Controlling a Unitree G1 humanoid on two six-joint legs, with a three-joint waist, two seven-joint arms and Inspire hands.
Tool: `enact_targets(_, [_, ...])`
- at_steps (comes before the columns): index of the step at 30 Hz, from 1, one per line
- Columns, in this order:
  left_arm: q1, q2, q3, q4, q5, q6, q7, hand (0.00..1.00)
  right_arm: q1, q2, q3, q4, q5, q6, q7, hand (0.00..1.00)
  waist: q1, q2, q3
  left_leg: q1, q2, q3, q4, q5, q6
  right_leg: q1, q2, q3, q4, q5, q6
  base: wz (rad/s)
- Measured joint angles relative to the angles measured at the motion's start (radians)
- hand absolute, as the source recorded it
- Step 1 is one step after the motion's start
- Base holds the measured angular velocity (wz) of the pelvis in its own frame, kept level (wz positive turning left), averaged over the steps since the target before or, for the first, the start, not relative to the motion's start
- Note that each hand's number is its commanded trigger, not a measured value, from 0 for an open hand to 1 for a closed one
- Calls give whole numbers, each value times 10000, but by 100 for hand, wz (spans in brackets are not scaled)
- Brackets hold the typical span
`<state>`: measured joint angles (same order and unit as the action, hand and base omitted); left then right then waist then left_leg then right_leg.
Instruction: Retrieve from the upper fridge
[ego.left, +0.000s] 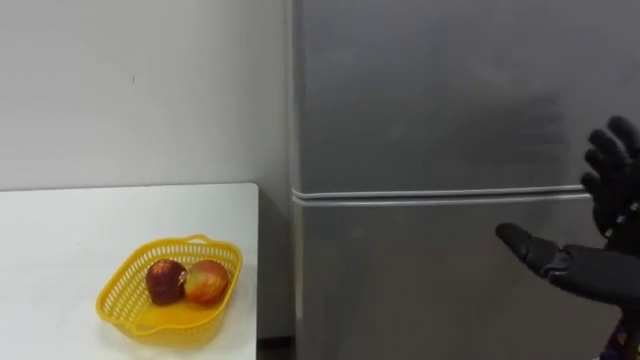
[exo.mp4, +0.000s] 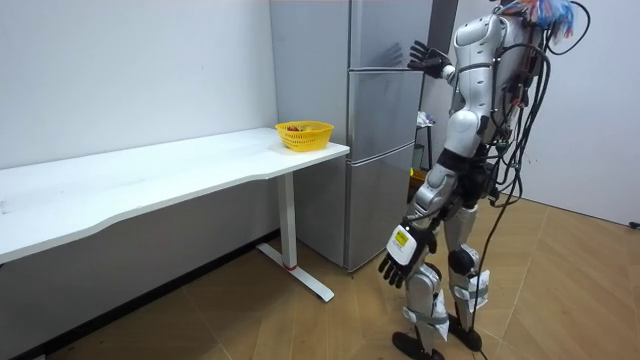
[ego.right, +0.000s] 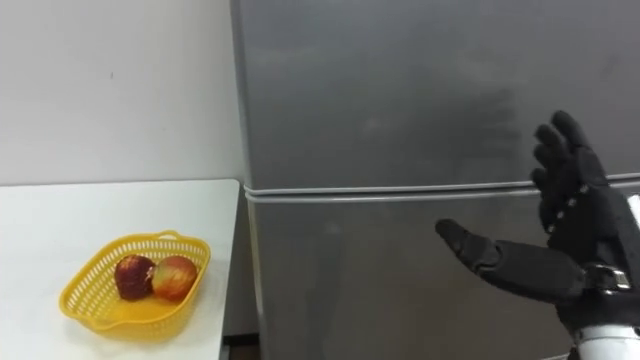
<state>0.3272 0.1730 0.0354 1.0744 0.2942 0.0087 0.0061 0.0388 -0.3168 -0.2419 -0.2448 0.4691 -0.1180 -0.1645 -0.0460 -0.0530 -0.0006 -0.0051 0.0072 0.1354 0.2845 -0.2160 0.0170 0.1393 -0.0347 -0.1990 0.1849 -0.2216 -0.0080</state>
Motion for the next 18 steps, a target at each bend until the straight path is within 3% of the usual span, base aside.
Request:
enact_targets(3, [52,-94,5,-26,-62,88,260,0,154,105,-257,385,656,3,-713,0,-112,47,11,-33,-3,-5,-74,-1,1,-13,0,31,-2,2,4,0])
enact_targets(10, [-88,-77,51,-68,-69,393,300,0,844,261,-268,1398,2171,105,-1923,0,-62,224,-63,14,-24,36,-128,8,1,-114,-20,79,-18,1,6,-2])
enact_targets(18, [-67,-95,98,-736,38,956,224,0,1214,673,279,3756,949,349,-2104,0,-27,244,-70,-17,-39,9,-161,11,-5,-101,-17,33,-102,-6,16,2])
